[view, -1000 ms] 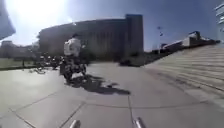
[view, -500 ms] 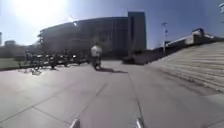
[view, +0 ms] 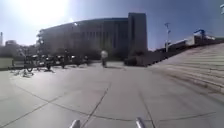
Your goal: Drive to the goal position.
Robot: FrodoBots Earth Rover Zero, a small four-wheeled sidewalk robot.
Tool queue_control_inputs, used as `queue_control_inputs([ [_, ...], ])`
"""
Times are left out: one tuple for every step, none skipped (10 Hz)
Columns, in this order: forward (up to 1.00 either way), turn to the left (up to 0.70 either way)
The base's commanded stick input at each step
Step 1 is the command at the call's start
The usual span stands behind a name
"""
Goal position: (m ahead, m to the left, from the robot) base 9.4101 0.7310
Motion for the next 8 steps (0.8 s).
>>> queue_control_inputs([
  [1.00,0.06],
  [1.00,0.08],
  [1.00,0.06],
  [1.00,0.06],
  [1.00,0.03],
  [1.00,0.00],
  [1.00,0.00],
  [1.00,0.00],
])
